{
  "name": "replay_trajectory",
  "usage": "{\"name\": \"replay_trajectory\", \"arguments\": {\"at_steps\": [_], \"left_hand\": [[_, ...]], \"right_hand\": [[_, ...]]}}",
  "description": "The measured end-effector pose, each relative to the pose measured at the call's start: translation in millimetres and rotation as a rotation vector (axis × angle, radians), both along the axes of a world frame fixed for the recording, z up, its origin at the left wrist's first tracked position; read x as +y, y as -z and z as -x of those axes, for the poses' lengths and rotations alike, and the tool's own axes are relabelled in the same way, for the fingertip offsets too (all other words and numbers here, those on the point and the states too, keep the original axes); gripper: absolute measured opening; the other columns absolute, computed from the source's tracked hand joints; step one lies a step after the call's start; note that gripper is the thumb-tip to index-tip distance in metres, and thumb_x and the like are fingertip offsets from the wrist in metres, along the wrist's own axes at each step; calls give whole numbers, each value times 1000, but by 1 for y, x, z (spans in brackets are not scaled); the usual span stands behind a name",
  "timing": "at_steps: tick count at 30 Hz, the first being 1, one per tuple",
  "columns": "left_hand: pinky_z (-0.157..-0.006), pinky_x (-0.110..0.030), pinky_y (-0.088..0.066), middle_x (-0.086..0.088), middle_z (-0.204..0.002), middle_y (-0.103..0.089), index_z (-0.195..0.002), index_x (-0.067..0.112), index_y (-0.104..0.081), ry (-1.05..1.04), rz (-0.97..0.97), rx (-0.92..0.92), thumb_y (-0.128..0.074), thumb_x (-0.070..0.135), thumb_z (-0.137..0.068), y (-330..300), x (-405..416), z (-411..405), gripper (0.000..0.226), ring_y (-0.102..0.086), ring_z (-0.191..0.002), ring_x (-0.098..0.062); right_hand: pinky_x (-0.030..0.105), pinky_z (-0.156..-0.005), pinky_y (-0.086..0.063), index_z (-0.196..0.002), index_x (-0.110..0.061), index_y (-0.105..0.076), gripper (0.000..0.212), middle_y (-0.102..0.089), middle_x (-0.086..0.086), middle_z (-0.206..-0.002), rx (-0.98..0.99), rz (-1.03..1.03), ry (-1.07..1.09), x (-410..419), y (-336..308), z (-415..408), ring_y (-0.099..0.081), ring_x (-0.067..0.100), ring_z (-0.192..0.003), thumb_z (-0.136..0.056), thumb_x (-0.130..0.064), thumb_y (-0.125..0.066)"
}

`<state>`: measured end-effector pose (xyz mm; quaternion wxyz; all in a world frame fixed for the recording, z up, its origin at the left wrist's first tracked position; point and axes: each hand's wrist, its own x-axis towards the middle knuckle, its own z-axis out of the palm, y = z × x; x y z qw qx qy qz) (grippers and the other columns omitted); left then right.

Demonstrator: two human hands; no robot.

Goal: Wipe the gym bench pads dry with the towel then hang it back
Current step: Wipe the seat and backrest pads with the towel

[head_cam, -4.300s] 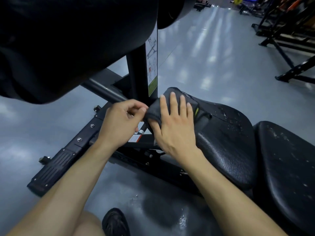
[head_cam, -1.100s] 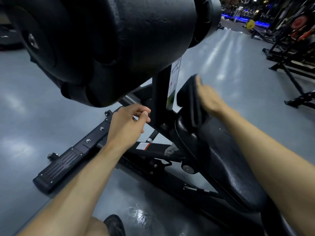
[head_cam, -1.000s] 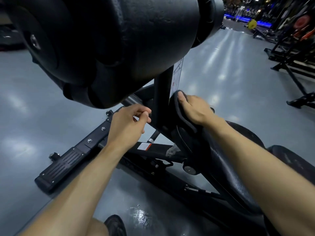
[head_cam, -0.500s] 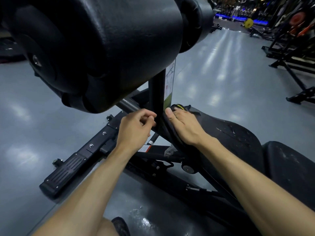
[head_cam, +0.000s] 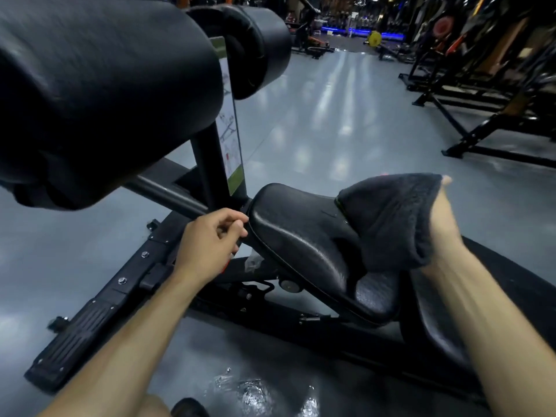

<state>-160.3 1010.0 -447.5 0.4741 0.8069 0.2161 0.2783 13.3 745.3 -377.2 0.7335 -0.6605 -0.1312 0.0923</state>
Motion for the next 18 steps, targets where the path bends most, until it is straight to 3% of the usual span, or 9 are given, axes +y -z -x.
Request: {"name": "replay_trajectory", "arguments": {"at_steps": [2,3,5,7,9,12,15,18], "left_hand": [[-59,-33,-59,12,-80,-75,-94,32,-74,9,-15,13,-61,15,-98,1,-2,-5,22,-69,-65,-9],[-64,-35,-60,14,-81,-75,-95,34,-74,10,-27,22,-61,17,-98,2,-2,-7,21,-70,-69,-6],[-74,-38,-62,19,-84,-75,-96,35,-75,15,-56,30,-63,21,-96,4,-2,-13,17,-71,-79,-1],[-78,-40,-62,21,-88,-75,-97,36,-75,26,-73,23,-64,24,-95,5,-2,-19,16,-70,-86,0],[-80,-39,-62,21,-91,-75,-98,37,-75,26,-82,24,-65,25,-95,6,-2,-23,16,-69,-88,1],[-79,-37,-61,20,-91,-74,-97,36,-75,-3,-82,16,-64,23,-95,7,2,-28,17,-68,-87,2],[-69,-36,-63,16,-87,-75,-94,37,-75,-19,-63,29,-64,21,-96,8,9,-31,19,-70,-77,-3],[-65,-34,-62,13,-84,-75,-92,38,-75,-21,-49,33,-65,20,-96,10,16,-31,21,-71,-73,-6]], "right_hand": [[37,-113,-41,-109,-29,-72,79,-74,-11,-115,59,-131,82,-5,2,0,-68,8,-109,-86,-87,-24],[29,-115,-37,-116,-32,-73,79,-71,-14,-123,3,-51,93,-1,4,10,-63,5,-120,-93,-80,-15],[23,-122,-22,-135,-43,-61,76,-53,-18,-147,-247,340,-12,12,29,44,-40,7,-144,-96,-74,-3],[40,-128,-5,-153,-48,-33,80,-20,-11,-168,-585,839,-198,23,71,67,-5,12,-157,-91,-77,9],[46,-126,4,-159,-44,-8,79,5,-6,-170,-799,1106,-309,26,95,76,15,11,-155,-90,-75,14],[39,-127,1,-161,-36,-4,75,4,-14,-169,-655,966,-312,24,92,67,13,-1,-153,-96,-72,1],[34,-127,5,-163,-20,2,86,11,-6,-169,-789,1179,-166,28,98,64,14,5,-154,-95,-72,-11],[33,-127,5,-163,-15,-1,89,6,1,-170,-827,1246,-153,49,98,61,11,10,-156,-95,-71,-14]]}}
